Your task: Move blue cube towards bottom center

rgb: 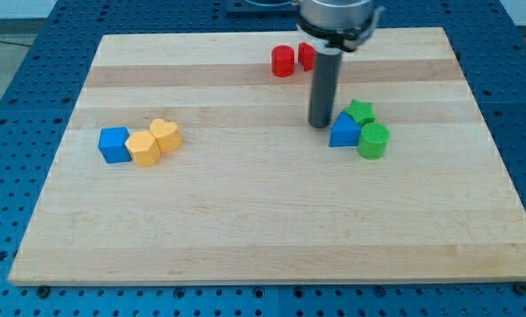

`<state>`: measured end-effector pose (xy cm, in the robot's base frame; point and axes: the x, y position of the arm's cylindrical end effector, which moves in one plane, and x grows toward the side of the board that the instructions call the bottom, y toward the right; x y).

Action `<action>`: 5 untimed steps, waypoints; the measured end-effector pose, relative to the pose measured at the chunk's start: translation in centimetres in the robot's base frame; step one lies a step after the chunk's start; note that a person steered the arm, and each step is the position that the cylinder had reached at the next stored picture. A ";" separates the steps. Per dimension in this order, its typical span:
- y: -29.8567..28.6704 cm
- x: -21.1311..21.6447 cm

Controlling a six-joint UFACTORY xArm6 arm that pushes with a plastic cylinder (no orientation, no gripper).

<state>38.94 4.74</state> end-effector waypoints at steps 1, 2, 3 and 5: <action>-8.1 -1.0; -19.7 1.5; -30.4 3.6; -32.2 6.8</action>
<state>45.75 -27.43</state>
